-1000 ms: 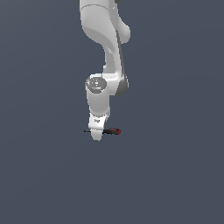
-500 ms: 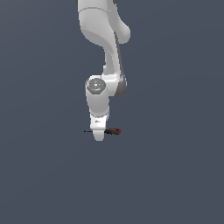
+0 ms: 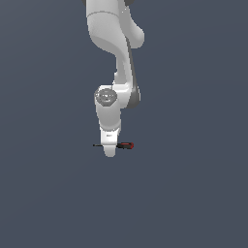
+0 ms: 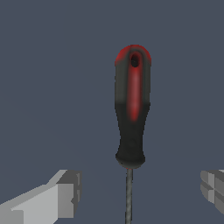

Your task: Pick up the object and move it to a goal position.

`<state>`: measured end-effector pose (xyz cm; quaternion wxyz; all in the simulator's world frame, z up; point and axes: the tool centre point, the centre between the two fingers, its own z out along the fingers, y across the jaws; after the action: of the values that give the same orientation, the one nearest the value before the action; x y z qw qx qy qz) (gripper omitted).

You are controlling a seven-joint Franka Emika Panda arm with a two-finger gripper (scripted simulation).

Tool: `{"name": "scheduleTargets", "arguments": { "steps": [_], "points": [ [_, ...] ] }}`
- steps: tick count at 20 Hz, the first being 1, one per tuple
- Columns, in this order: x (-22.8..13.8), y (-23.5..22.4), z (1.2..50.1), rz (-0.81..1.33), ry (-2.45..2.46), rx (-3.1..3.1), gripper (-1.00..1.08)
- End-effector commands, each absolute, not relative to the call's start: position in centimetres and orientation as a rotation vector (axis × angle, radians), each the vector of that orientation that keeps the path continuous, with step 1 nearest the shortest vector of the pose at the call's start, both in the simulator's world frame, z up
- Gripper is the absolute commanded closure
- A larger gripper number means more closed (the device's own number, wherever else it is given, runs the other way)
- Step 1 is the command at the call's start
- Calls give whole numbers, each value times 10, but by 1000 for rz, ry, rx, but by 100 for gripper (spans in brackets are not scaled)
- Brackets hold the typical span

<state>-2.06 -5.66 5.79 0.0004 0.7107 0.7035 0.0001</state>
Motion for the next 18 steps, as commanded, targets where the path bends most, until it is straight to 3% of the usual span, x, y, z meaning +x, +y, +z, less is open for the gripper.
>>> {"name": "scheduleTargets", "arguments": {
  "steps": [1,12,13,18],
  "points": [
    [-21,-56,49,-1,2212,2231,-92],
    [-21,-56,15,-1,2215,2228,-92],
    [-21,-56,15,-1,2215,2228,108],
    [-21,-56,15,-1,2215,2228,108]
  ]
}}
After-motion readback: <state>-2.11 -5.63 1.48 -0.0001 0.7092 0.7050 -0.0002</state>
